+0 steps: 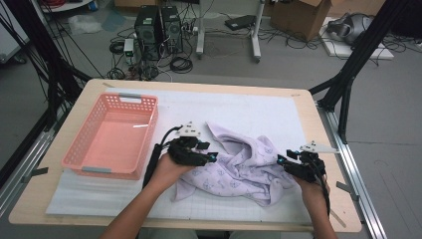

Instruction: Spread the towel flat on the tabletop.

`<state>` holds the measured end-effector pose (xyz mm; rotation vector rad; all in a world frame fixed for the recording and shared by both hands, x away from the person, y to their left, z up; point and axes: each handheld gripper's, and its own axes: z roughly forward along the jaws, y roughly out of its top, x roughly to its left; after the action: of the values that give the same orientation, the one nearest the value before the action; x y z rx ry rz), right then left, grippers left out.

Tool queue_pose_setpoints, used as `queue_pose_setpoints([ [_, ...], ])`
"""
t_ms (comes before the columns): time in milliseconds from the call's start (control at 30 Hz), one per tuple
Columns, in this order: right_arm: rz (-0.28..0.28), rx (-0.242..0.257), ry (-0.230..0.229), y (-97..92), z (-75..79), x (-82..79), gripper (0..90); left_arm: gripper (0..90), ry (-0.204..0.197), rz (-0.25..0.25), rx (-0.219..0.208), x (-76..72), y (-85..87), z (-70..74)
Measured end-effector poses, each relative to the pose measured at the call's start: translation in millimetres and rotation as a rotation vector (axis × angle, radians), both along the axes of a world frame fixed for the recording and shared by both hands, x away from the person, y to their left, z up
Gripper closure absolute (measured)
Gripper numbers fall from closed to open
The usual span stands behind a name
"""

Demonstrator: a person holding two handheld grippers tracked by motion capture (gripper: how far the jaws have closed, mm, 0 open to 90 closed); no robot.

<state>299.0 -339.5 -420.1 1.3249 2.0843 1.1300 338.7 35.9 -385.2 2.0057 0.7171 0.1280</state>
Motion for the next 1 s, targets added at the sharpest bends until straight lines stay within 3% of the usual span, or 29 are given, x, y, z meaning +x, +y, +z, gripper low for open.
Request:
queue_pose_setpoints([
  [200, 0.001, 0.007, 0.002, -2.3, -0.2, 0.5, 52.7, 50.2, 0.055, 0.014, 0.045, 27.6, -36.6, -27.3],
  [367, 0.008, 0.004, 0.001, -1.3, -0.5, 1.0, 52.7, 45.2, 0.115, -0.043, 0.139, 31.1, -64.9, -46.7],
  [467, 0.01, 0.005, -0.001, -0.9, -0.6, 1.4, 52.7, 44.8, 0.102, -0.086, 0.186, 26.7, -76.9, -49.8],
  [500, 0.011, 0.006, -0.002, -0.9, -0.6, 1.5, 52.6, 45.4, 0.093, -0.11, 0.224, 25.2, -79.1, -50.5],
  [567, 0.014, 0.004, -0.005, -0.4, -0.8, 1.8, 52.6, 46.3, 0.077, -0.11, 0.239, 22.8, -81.2, -50.5],
  [600, 0.013, 0.005, 0.0, 0.1, -0.7, 1.7, 52.7, 49.2, 0.075, -0.106, 0.246, 23.1, -80.1, -50.3],
  [633, 0.014, 0.005, 0.001, 0.6, -0.8, 1.7, 52.6, 58.1, 0.076, -0.098, 0.251, 23.6, -78.7, -49.7],
  [667, 0.015, 0.005, 0.001, 1.2, -0.9, 1.7, 52.6, 71.6, 0.095, -0.109, 0.24, 25.0, -76.6, -49.8],
  [700, 0.017, 0.004, 0.001, 1.6, -0.9, 1.5, 52.7, 79.4, 0.109, -0.11, 0.227, 25.2, -75.4, -50.0],
  [733, 0.018, 0.002, 0.001, 1.8, -0.7, 1.0, 52.7, 80.2, 0.103, -0.108, 0.234, 25.1, -73.2, -48.6],
  [833, 0.011, 0.005, 0.003, -0.2, -0.8, 0.5, 52.6, 81.0, 0.098, -0.041, 0.165, 25.5, -60.2, -42.6],
  [1000, 0.001, 0.012, 0.006, -3.3, -0.8, 0.6, 52.6, 81.0, 0.091, 0.069, 0.087, 26.2, -15.8, -30.0],
])
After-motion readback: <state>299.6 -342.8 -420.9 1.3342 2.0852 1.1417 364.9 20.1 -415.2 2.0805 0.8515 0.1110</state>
